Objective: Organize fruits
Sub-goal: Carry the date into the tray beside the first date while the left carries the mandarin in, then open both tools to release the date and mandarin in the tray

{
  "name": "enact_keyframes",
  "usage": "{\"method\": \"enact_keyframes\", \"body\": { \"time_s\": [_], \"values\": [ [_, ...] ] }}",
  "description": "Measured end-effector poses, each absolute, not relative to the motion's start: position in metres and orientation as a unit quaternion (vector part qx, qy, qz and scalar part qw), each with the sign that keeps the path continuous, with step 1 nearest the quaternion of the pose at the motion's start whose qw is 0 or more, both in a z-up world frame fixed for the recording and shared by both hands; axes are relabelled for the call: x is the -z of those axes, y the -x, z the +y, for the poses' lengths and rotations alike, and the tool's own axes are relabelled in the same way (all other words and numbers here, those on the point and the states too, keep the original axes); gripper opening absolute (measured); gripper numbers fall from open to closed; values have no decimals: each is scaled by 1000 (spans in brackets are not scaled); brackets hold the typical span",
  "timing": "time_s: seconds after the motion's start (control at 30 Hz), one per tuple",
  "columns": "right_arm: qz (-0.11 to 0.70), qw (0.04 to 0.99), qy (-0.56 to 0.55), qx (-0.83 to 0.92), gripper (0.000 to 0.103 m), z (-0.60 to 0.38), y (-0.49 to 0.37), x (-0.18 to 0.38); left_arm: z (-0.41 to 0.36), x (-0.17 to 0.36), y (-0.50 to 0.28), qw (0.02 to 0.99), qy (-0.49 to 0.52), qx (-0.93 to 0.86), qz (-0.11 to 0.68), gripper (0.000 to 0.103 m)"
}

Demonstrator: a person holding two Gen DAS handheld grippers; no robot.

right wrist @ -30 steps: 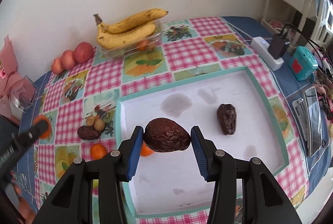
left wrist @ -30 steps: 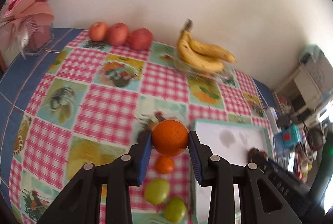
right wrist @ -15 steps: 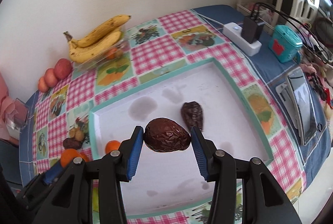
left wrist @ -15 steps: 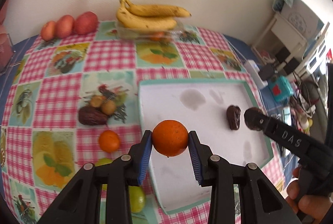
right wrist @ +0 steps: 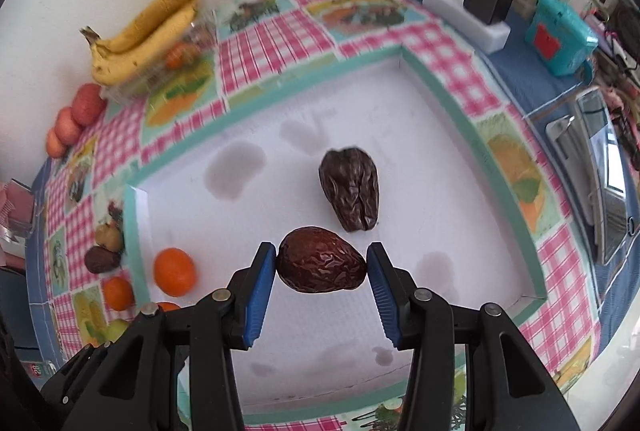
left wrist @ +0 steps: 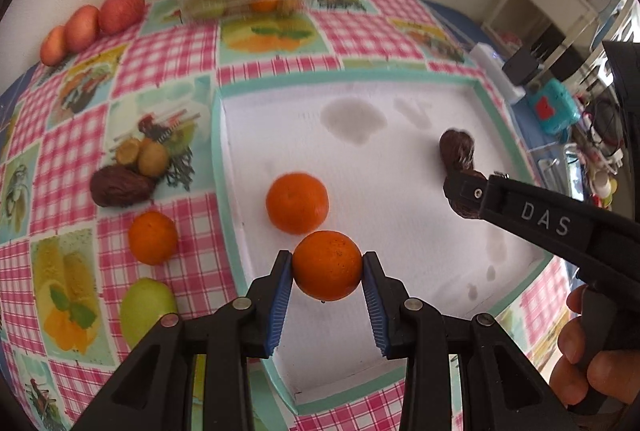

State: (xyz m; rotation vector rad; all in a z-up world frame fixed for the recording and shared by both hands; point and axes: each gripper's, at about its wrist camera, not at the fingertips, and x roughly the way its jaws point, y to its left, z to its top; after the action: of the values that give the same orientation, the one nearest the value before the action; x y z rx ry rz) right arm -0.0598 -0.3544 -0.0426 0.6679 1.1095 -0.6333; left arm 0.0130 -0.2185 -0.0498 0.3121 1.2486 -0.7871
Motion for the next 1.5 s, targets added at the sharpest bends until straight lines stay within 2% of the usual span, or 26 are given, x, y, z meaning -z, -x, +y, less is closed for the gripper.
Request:
{"method": "enact_keyframes", "body": {
  "time_s": [0.27, 0.77, 0.87, 1.03, 1.1, 1.17, 1.23, 1.4, 1.5],
  "values": [
    [530, 736, -311, 284, 49, -356, 55, 61, -224, 72, -10, 711, -160, 350, 588, 37],
    [538, 733, -304, 285, 50, -358, 50, 67, -227, 77, -10, 708, -158, 346, 595, 40],
    [541, 730, -296, 294, 58, -358, 49, 68, -230, 77, -10, 709, -158, 343, 596, 45],
    [533, 734, -295, 301, 59, -360, 51, 61, -229, 68, -10, 714, -155, 347, 588, 53],
    [526, 737, -293, 308, 68, -360, 53, 55, -228, 64, -11, 718, -154, 349, 583, 58],
    [518, 740, -291, 315, 82, -361, 55, 50, -226, 59, -12, 721, -149, 349, 580, 63],
    [512, 742, -292, 319, 82, -362, 58, 45, -223, 56, -15, 725, -143, 346, 579, 69],
    [508, 740, -297, 326, 83, -365, 60, 43, -211, 48, -26, 741, -136, 329, 570, 70],
    [509, 738, -297, 328, 83, -364, 60, 43, -200, 45, -36, 749, -121, 317, 569, 76]
  ]
}}
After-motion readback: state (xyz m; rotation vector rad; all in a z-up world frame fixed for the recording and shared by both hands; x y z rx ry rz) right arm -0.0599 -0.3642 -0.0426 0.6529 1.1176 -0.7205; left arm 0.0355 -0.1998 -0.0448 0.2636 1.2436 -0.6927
